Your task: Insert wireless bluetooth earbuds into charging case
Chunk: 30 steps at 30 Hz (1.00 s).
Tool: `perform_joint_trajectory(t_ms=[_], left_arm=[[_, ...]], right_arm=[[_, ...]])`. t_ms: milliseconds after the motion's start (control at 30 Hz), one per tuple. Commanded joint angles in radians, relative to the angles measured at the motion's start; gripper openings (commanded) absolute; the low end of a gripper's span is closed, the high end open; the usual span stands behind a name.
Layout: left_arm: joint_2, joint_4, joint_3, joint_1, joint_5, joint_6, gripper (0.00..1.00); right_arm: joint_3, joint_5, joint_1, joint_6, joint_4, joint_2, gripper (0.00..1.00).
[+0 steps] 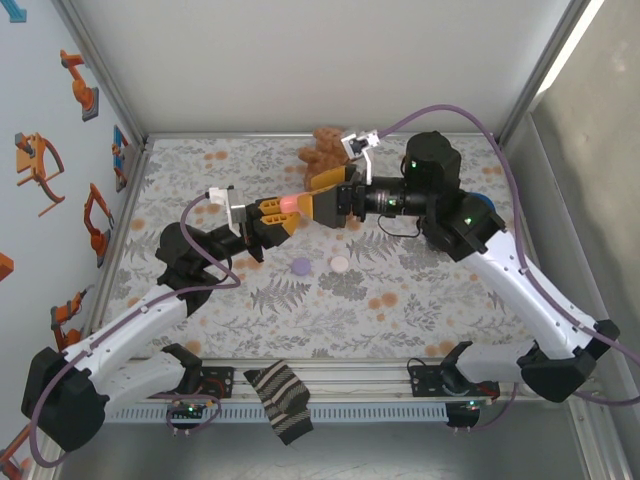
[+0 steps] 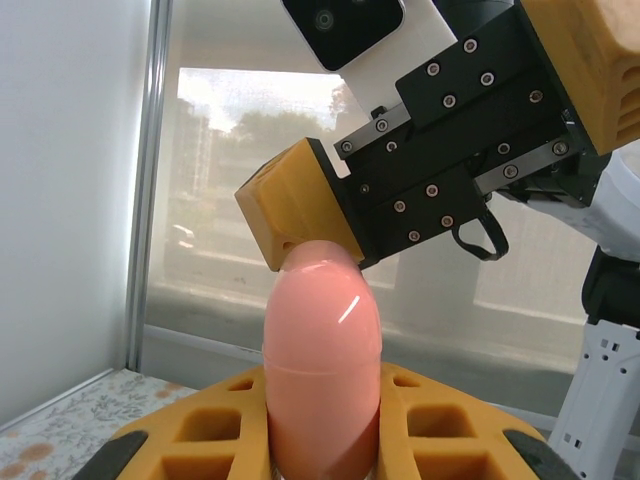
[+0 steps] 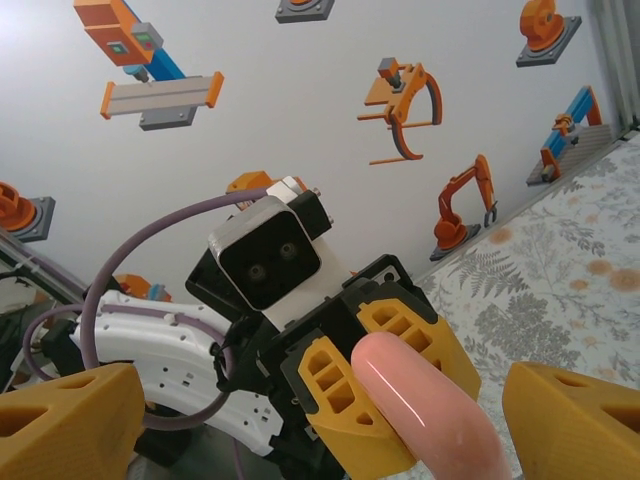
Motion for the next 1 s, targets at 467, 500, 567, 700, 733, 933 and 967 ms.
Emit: perform_joint_trajectory(t_ms=[467,500,567,700,733,933,967], left_arm=[[-0.113,-0.063,-0.028,0.004,0.014,-0.015,0.0],[-0.124,-0.072,-0.032,0.005,0.013,-0.012,0.0],[-0.144,-0.088,-0.038,0.004,0.013,-0.011,0.0],[-0.181,-0.121,-0.047,0.003,0.016,-0.005,0.0],[-0.188,-0.129,-0.047,0.003,0.015,-0.004,0.0],[-0.229,-0.153,-0.052,-0.001,0.047,-0.003,0.0],[-0.235,-0.154,-0.053,-0.001,0.052,-0.004,0.0]], right_arm=[[-0.061,0.133,0.007,-0.26,-0.051,-0.126,0.91],[-0.072,0.127,0.006,-0.272,-0.041,-0.132,0.91],[-0.093,0.112,0.006,-0.289,-0.017,-0.144,0.91],[-0.14,0.066,0.006,-0.339,0.029,-0.163,0.91],[-0.151,0.053,0.006,-0.351,0.036,-0.167,0.91],[-0.186,-0.045,0.007,-0.422,0.063,-0.178,0.89],[-0.188,-0.062,0.007,-0.438,0.062,-0.178,0.89]])
